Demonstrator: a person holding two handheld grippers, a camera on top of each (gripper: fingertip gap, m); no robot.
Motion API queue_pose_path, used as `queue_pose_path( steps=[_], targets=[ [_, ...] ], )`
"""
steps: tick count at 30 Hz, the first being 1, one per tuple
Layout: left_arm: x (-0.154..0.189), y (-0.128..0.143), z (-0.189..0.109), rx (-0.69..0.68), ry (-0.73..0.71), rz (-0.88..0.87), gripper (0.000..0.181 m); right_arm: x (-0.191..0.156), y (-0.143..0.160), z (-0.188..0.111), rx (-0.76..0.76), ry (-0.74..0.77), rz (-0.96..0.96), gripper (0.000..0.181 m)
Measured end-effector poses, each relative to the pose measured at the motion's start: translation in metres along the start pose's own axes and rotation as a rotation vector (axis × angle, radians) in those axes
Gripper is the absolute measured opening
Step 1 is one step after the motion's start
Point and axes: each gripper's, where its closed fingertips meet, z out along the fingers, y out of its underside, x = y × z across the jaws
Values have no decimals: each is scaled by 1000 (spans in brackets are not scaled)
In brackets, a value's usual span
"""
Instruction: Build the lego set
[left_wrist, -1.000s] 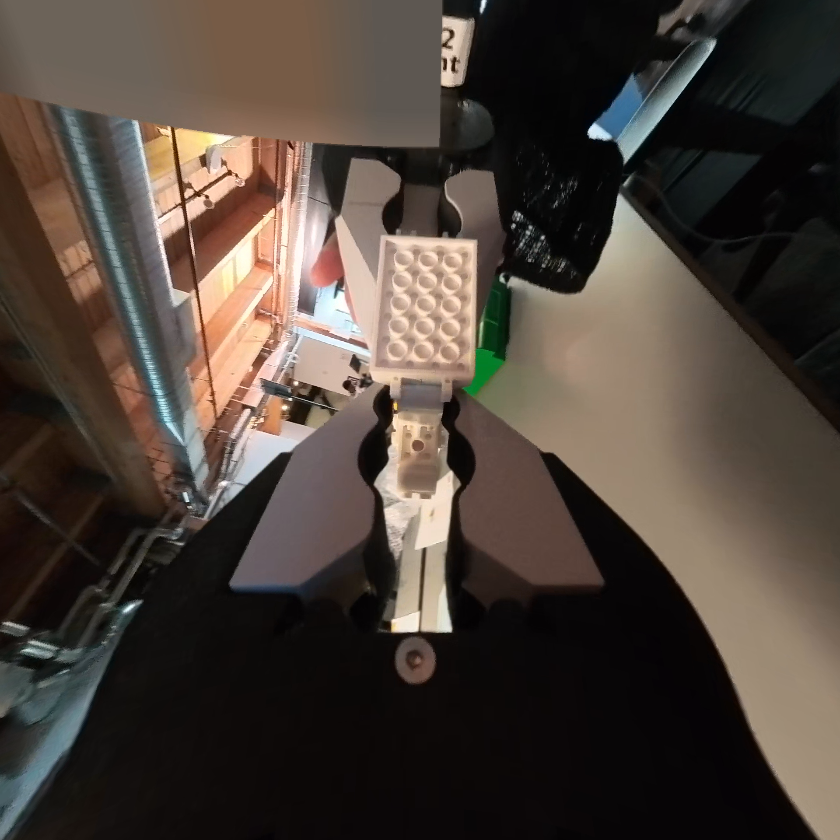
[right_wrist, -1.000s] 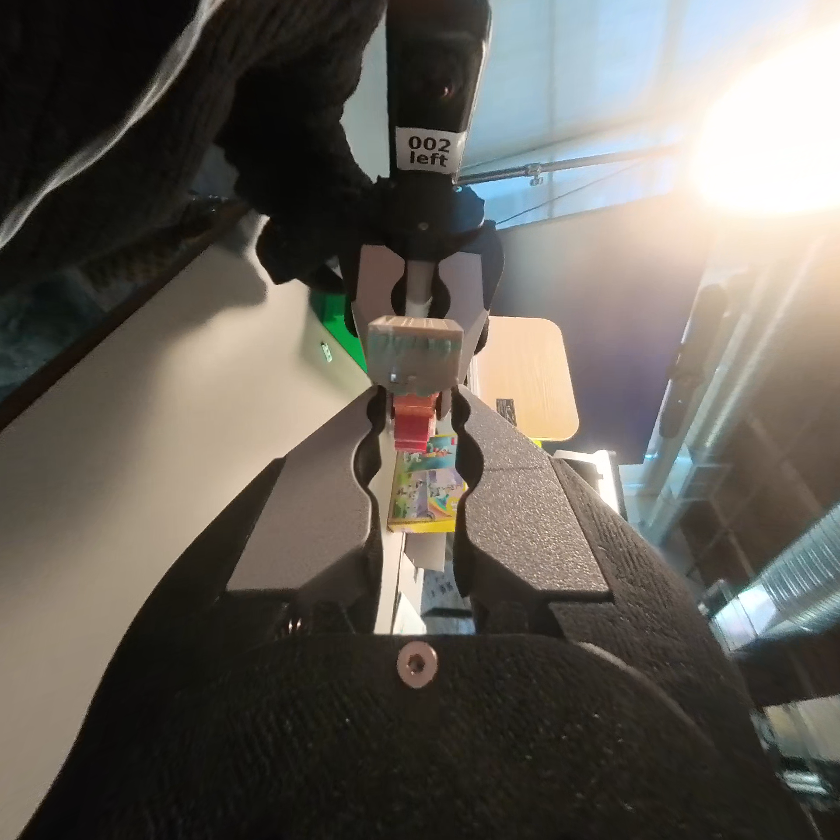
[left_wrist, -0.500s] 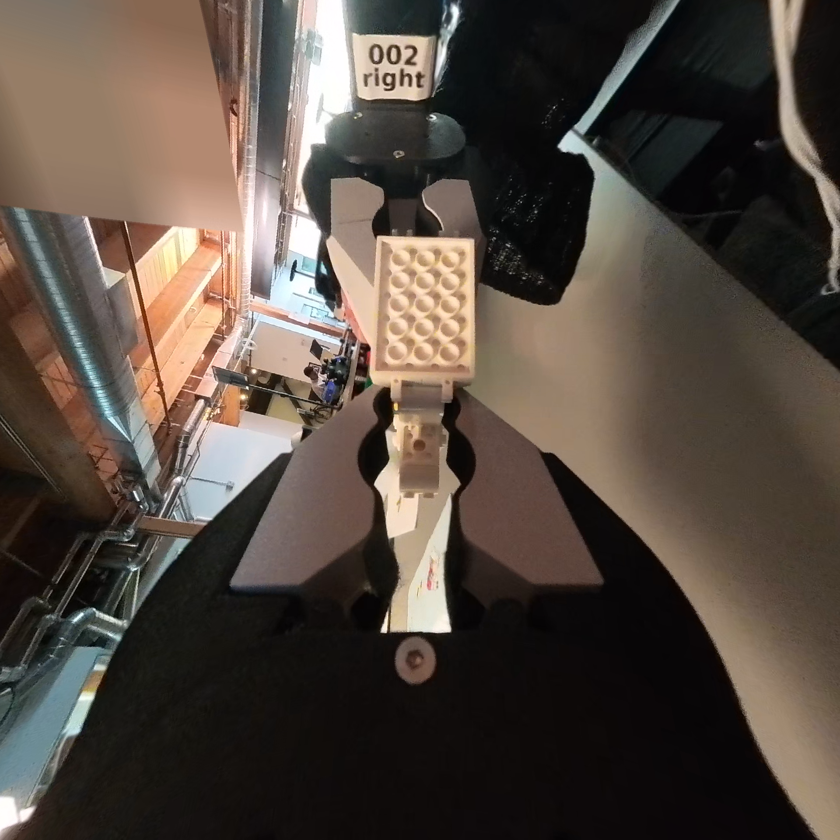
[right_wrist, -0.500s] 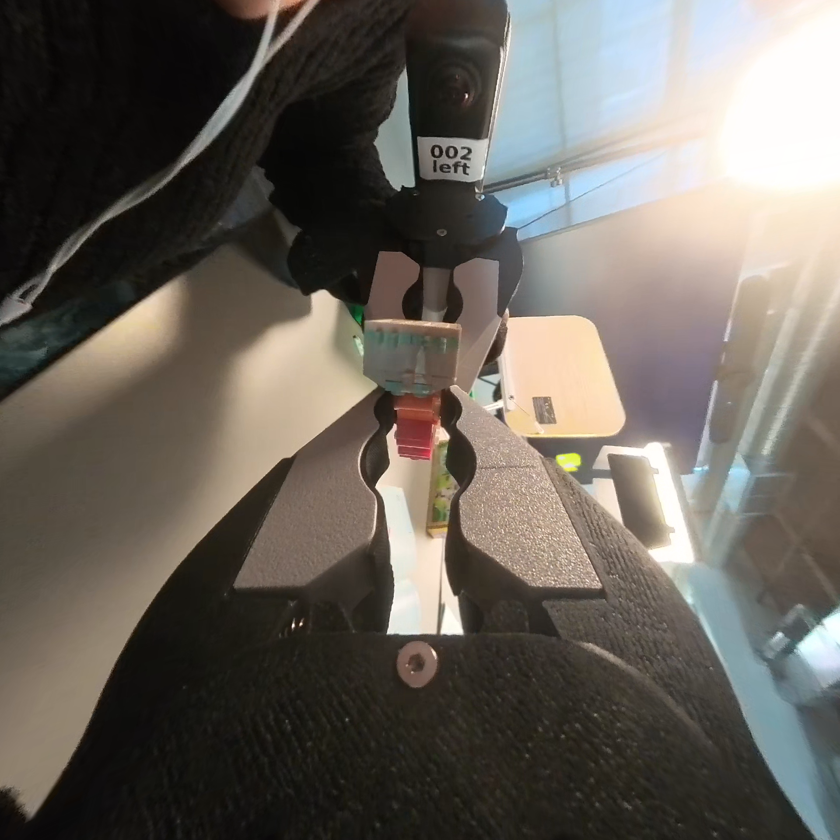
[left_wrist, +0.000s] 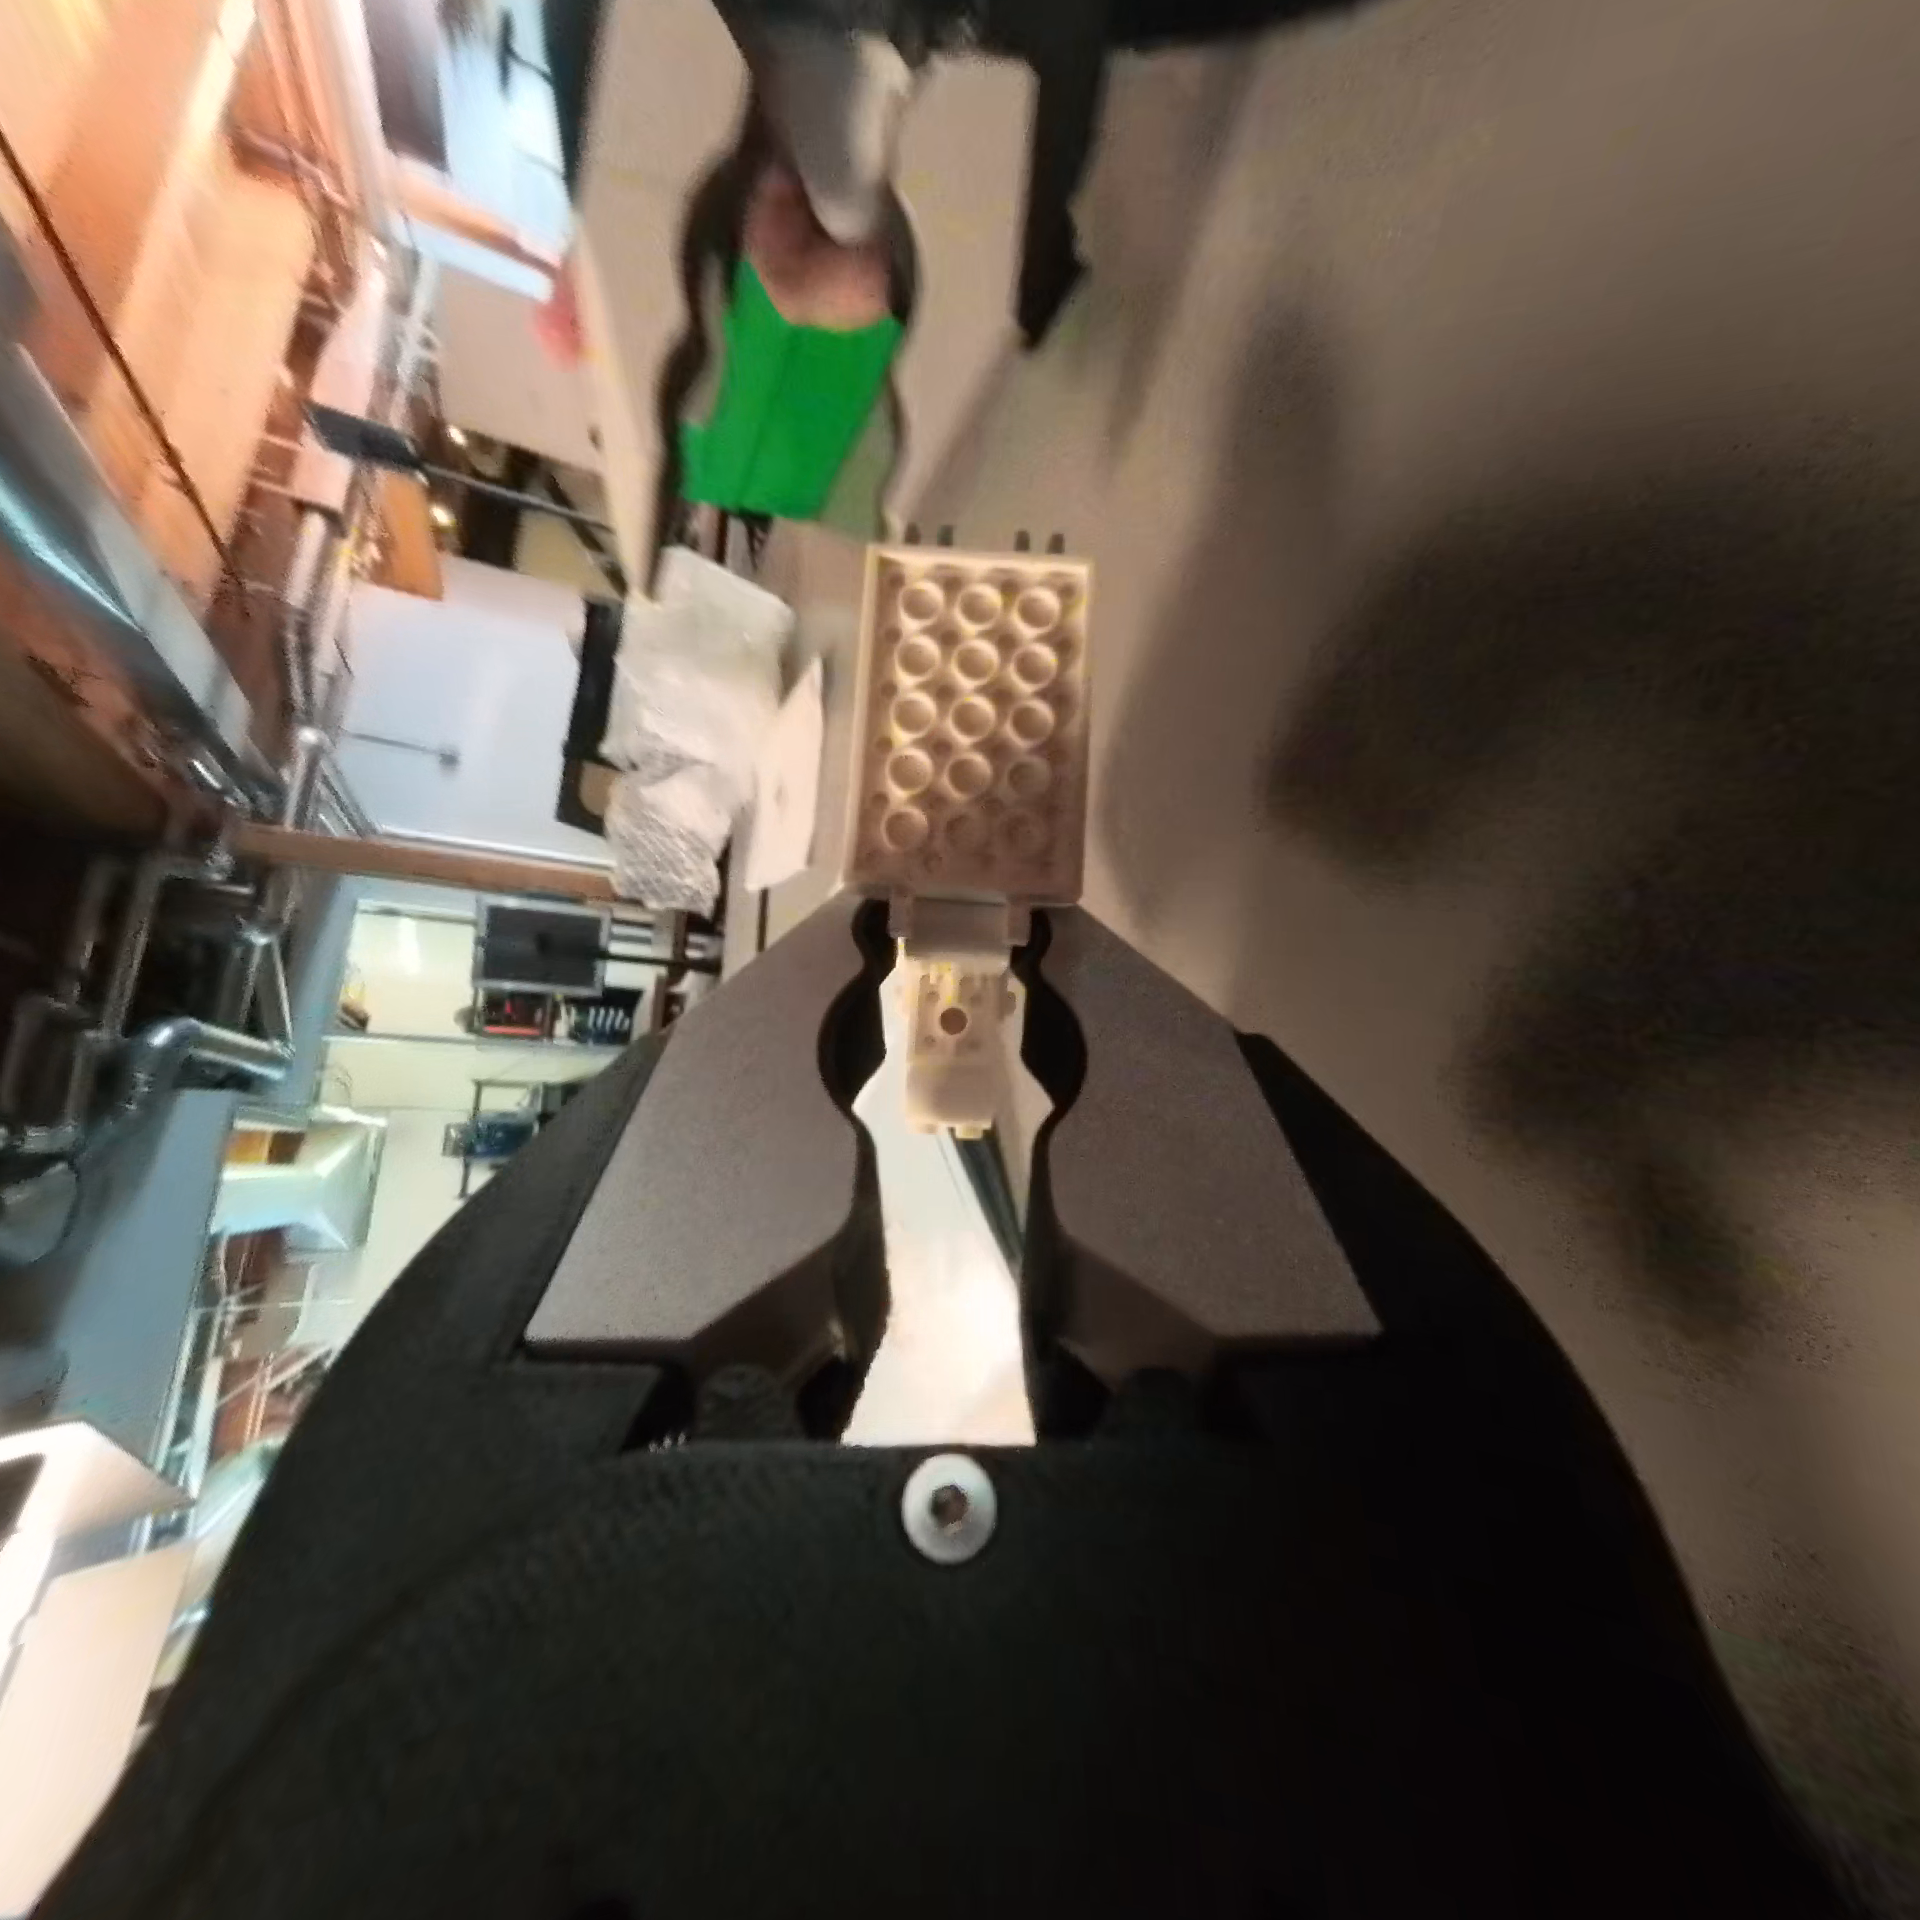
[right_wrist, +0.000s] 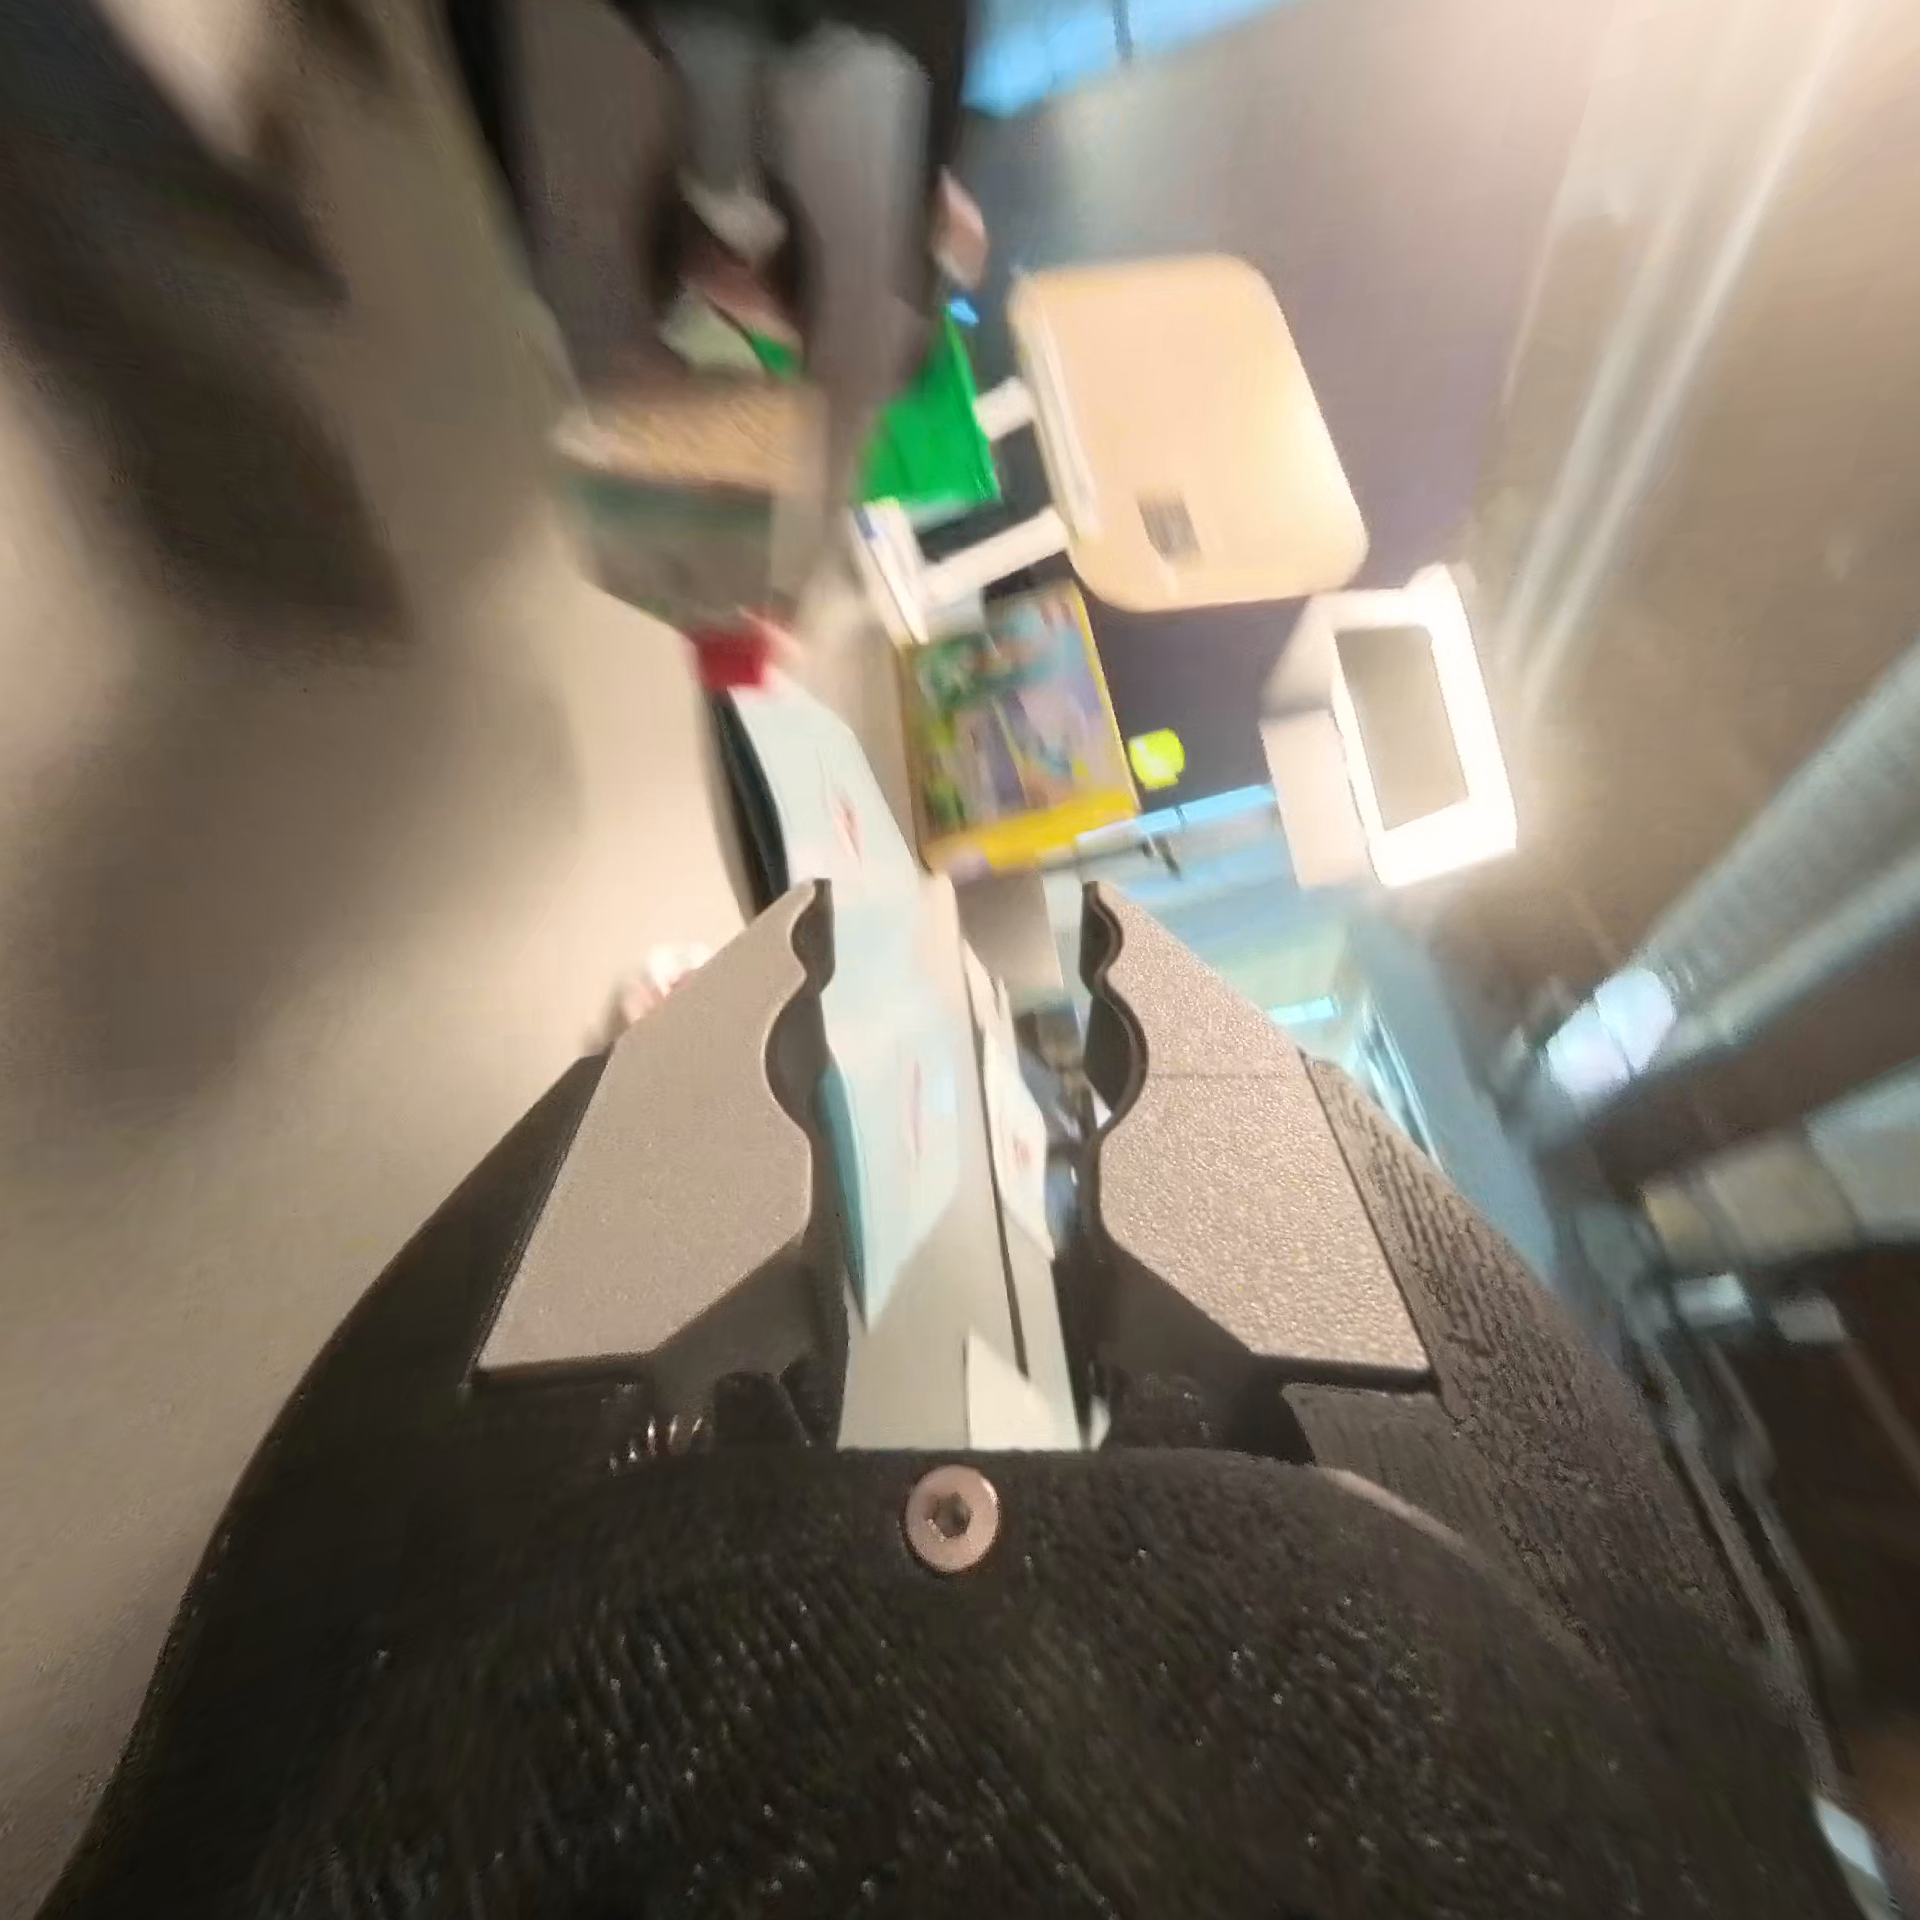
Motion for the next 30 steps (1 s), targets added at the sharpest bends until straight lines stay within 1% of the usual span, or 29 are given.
queue_pose_path(
  steps=[2, 5, 8, 9, 13, 15, 20, 22, 24, 26, 28, 30],
  targets=[
    [7, 7, 6, -35, 14, 18, 20, 13, 27, -8, -58, 70, 61, 47],
    [13, 7, 14, -61, 32, 57, 20, 20, 67, -13, -170, 148, 97, 45],
    [18, 4, 20, -73, 52, 91, 20, 27, 86, -10, -221, 205, 140, 45],
    [20, 3, 21, -77, 64, 91, 24, 30, 89, -10, -228, 223, 160, 45],
    [18, -5, 22, -90, 78, 45, 56, 37, 105, -11, -271, 260, 214, 43],
    [16, -8, 18, -89, 93, 23, 67, 42, 112, -14, -292, 290, 245, 42],
    [18, -16, 4, -39, 177, -92, 85, 45, 126, -20, -343, 310, 267, 40],
    [22, -19, -2, 3, 258, -180, 92, 46, 130, -21, -361, 316, 264, 40],
    [26, -24, -8, 58, 371, -331, 100, 46, 134, -23, -384, 322, 254, 39],
    [20, -26, -13, 119, 428, -473, 101, 48, 138, -26, -412, 337, 248, 38],
    [2, -26, -17, 204, 411, -619, 102, 53, 142, -30, -437, 366, 253, 38],
    [-26, -18, -19, 282, 331, -792, 101, 57, 144, -32, -455, 397, 274, 37]
  ],
)
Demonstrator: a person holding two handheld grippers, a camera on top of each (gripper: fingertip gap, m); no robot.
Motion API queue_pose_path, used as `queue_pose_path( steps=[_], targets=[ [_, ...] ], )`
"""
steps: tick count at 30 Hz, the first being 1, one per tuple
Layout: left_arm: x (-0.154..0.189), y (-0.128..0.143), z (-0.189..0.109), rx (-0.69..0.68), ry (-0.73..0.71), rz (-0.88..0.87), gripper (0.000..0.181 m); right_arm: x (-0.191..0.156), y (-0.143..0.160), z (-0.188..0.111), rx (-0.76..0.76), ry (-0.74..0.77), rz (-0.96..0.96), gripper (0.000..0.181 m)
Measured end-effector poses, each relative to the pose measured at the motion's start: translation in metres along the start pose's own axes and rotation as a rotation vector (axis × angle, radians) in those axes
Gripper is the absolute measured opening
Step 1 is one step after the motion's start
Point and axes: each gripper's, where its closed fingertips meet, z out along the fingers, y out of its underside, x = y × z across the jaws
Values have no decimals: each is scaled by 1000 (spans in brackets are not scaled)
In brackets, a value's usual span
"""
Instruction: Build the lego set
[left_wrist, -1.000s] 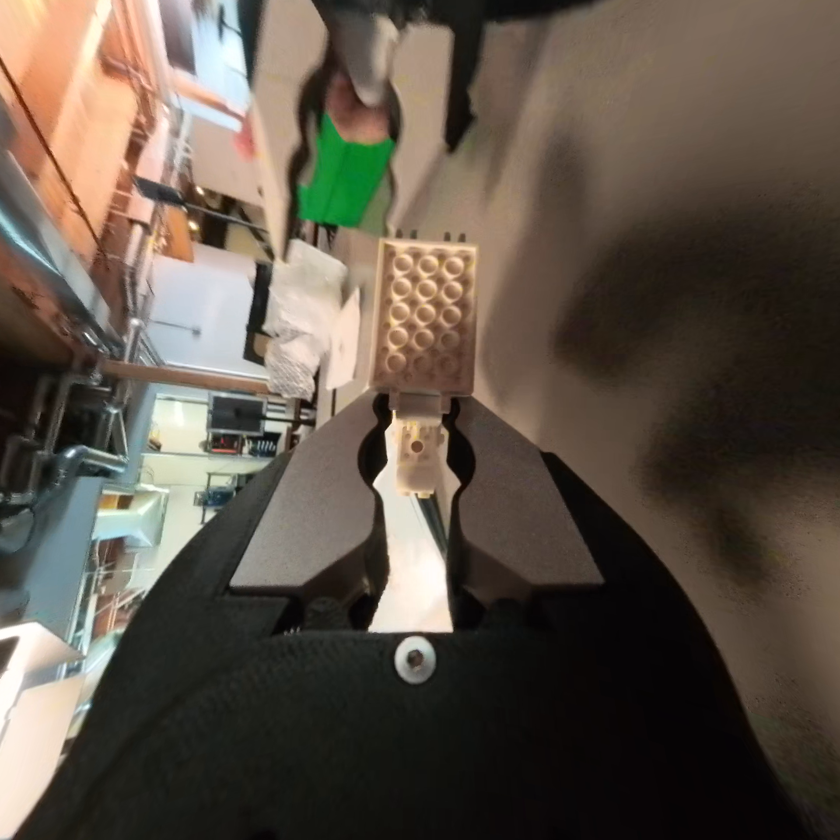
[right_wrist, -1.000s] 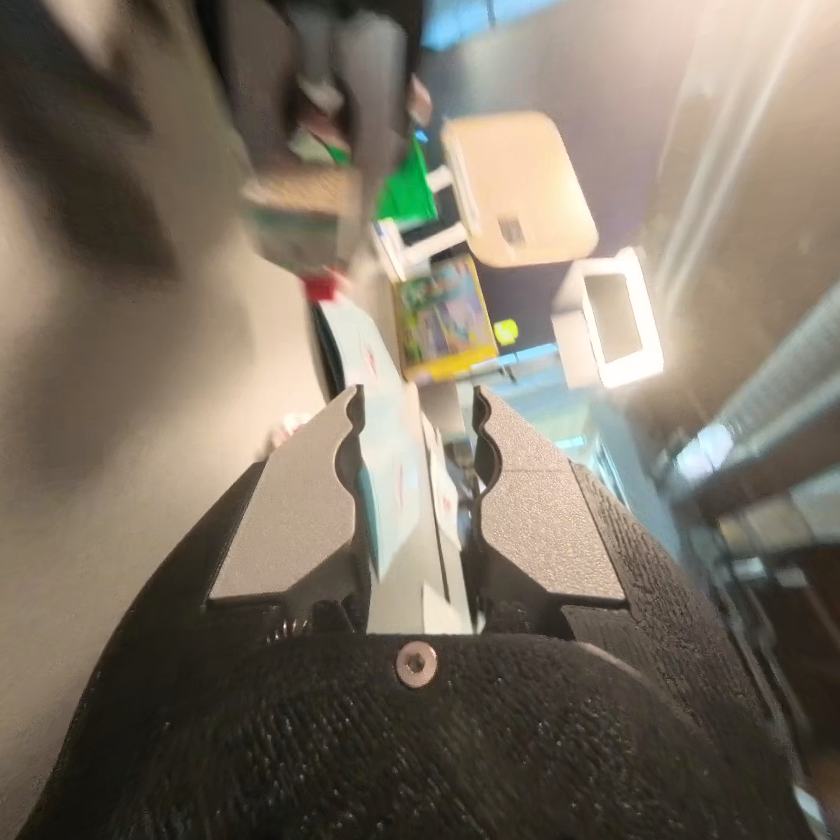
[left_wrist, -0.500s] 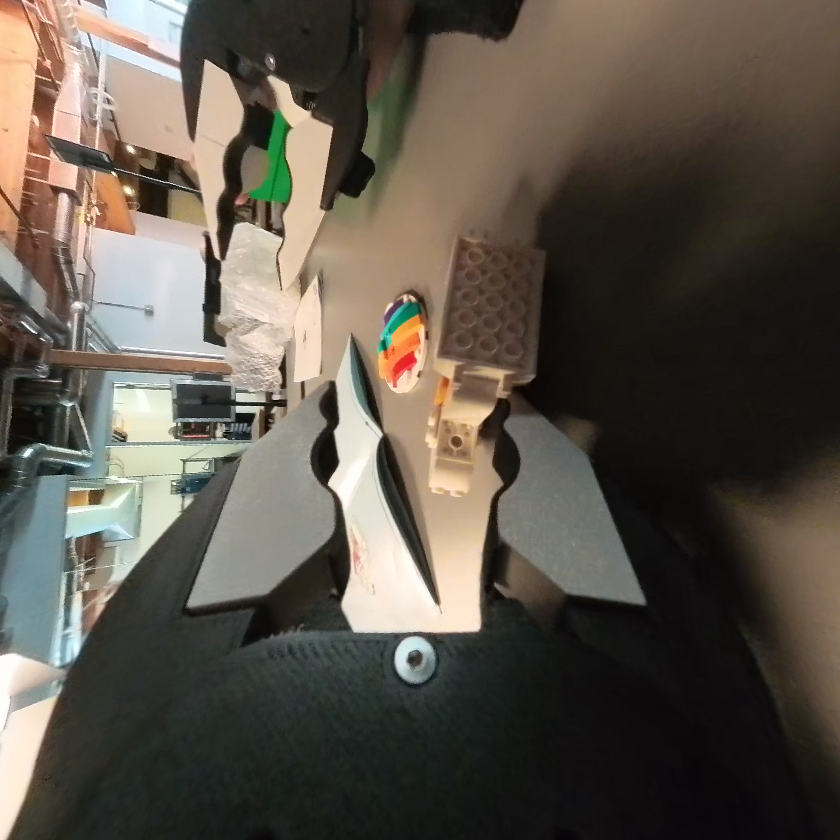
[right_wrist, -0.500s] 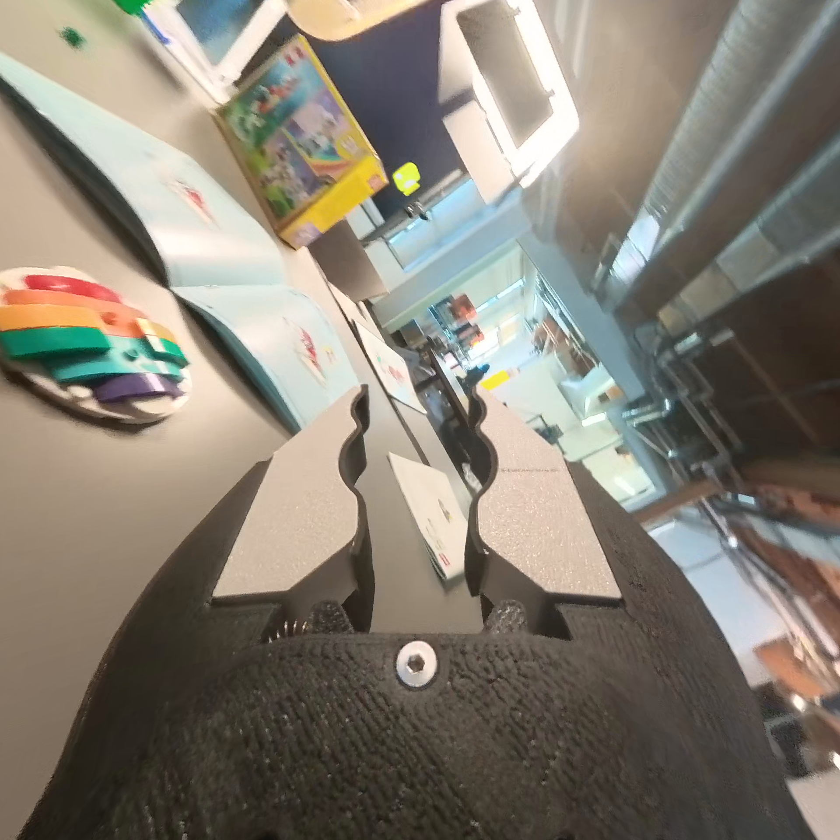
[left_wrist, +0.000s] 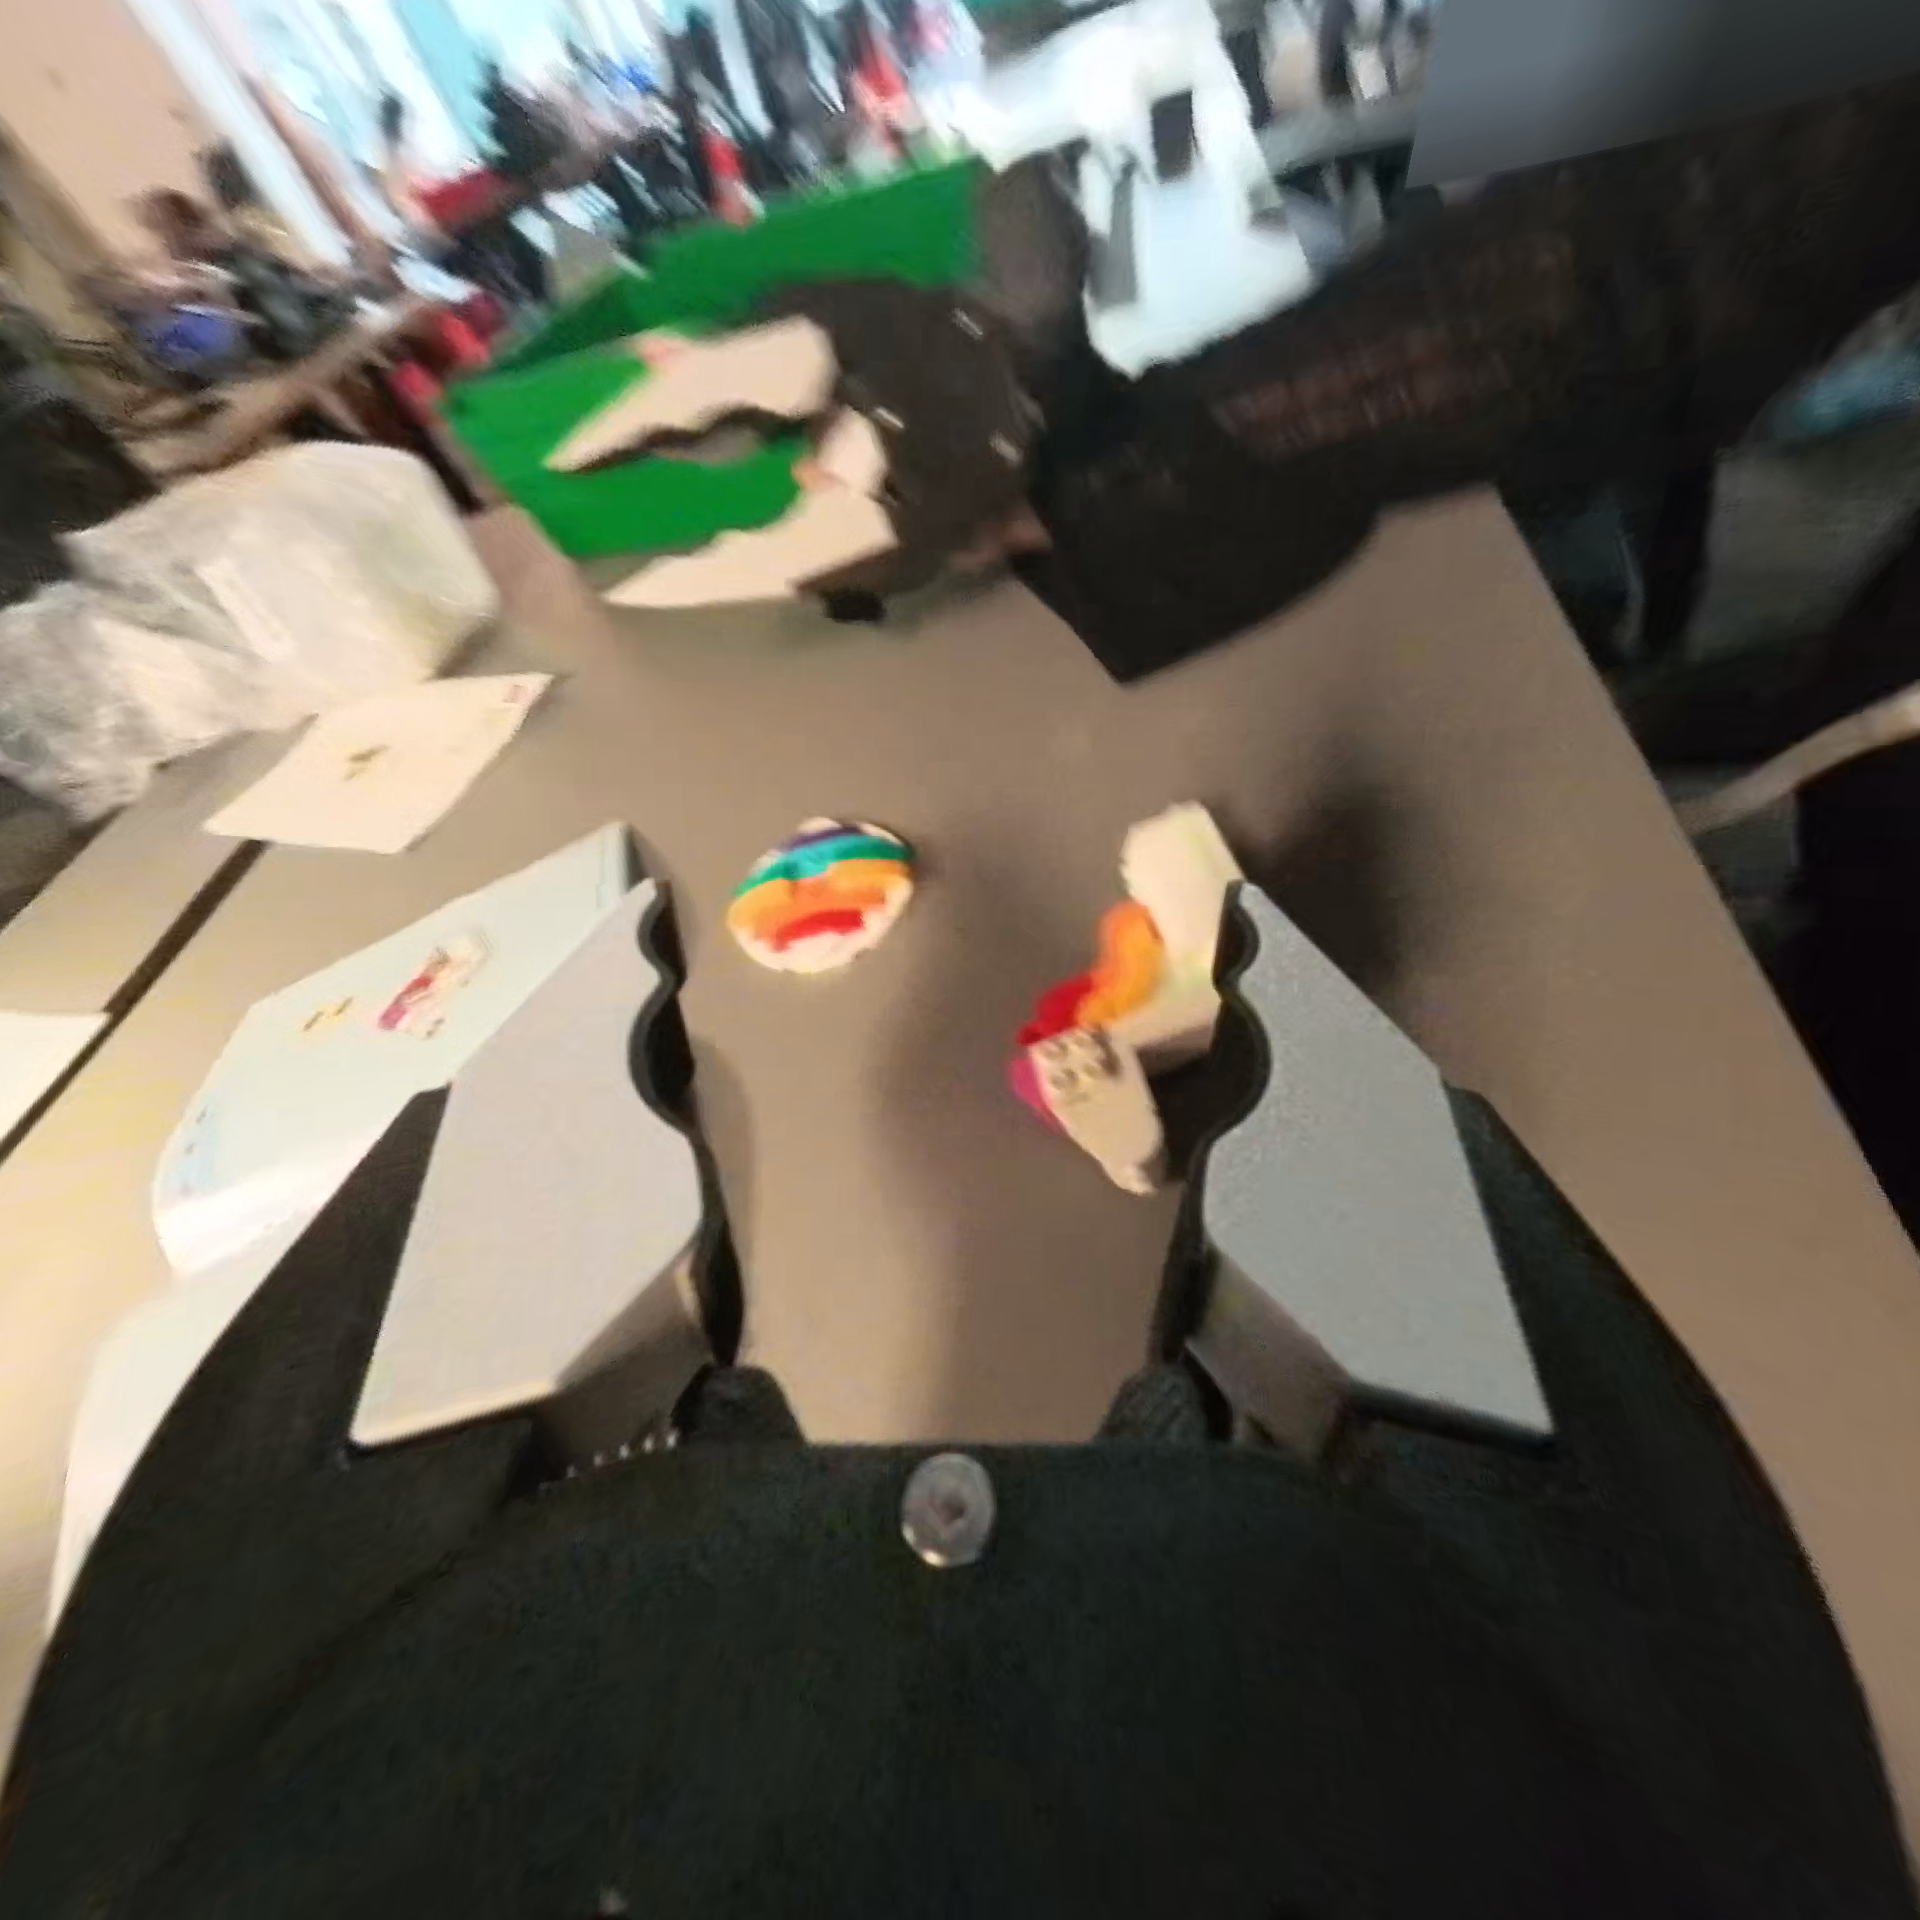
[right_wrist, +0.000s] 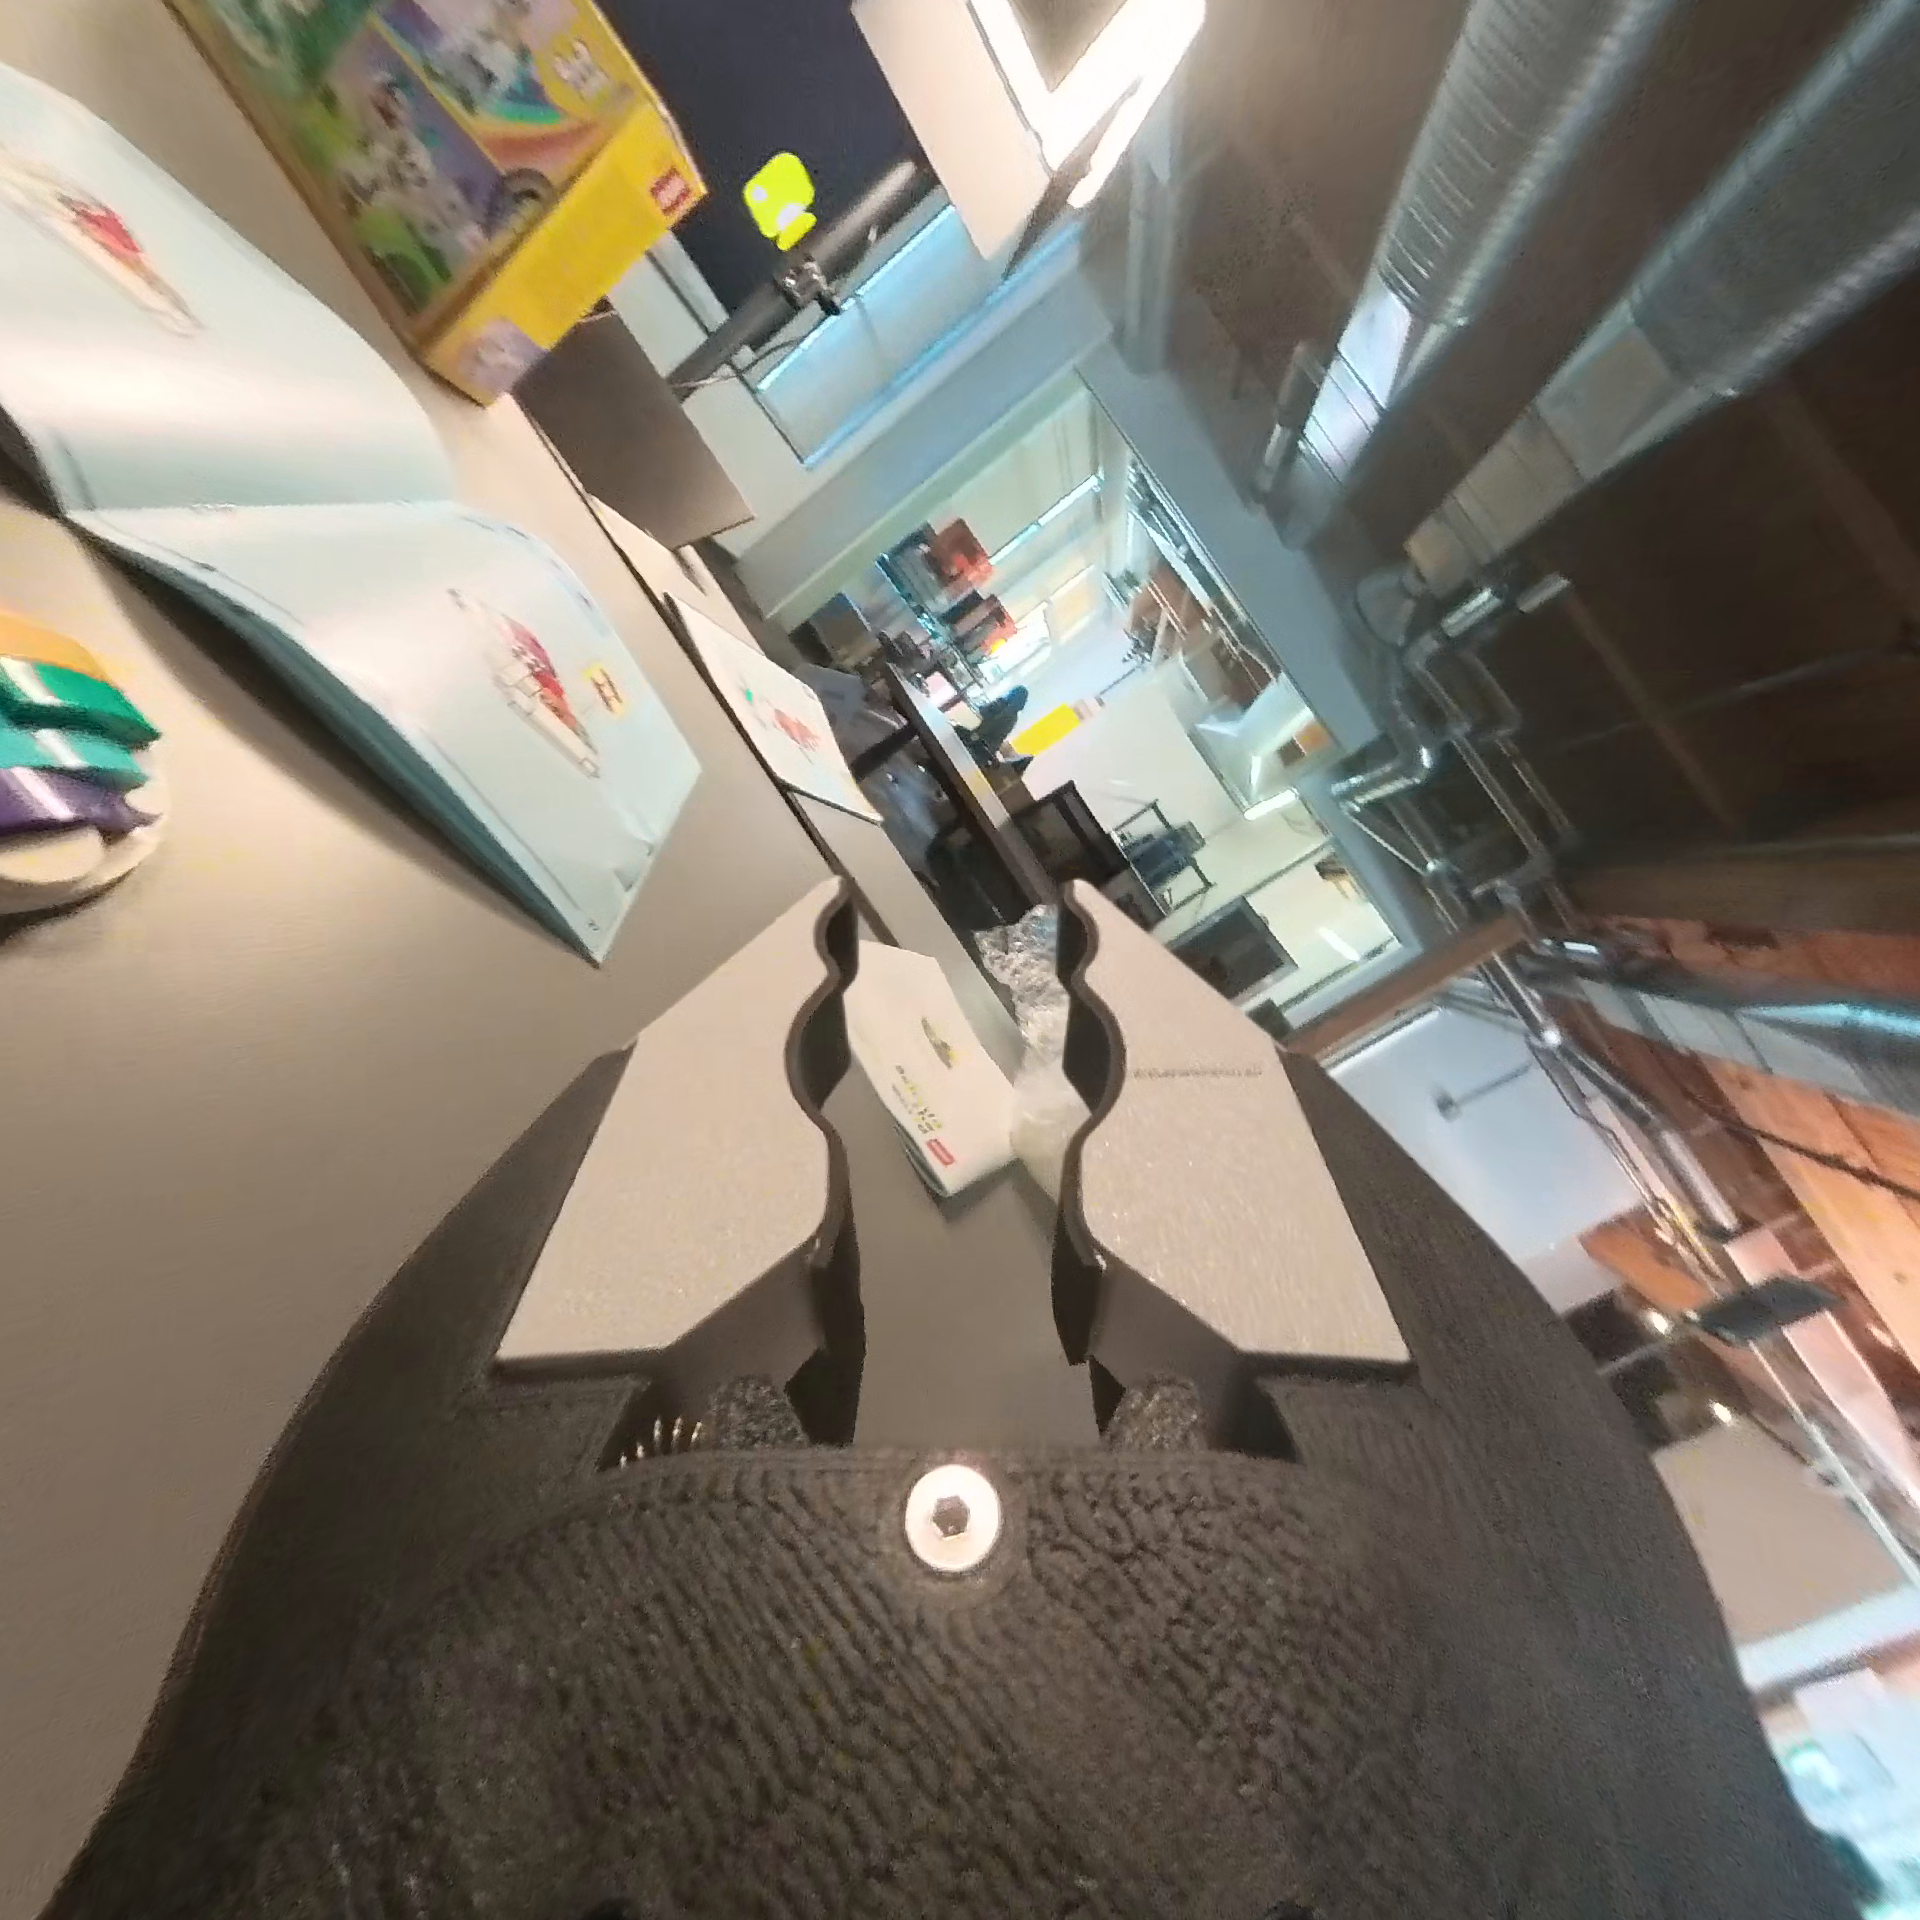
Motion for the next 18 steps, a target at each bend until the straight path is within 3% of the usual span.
queue_pose_path(
  steps=[4, 8, 14, 18],
  targets=[
    [-63, -12, -28, 270, -259, -214, 90, 4, -7, 7, -12, 46, 70, 32],
    [-101, 2, -47, 275, -486, -237, 87, -5, -21, 22, -2, 56, 116, 27],
    [-137, 35, -39, 63, -700, -225, 79, -21, -31, 56, 1, 44, 162, 24],
    [-144, 69, -6, -163, -617, -313, 90, -13, -23, 75, -17, 90, 249, 22]
  ],
)
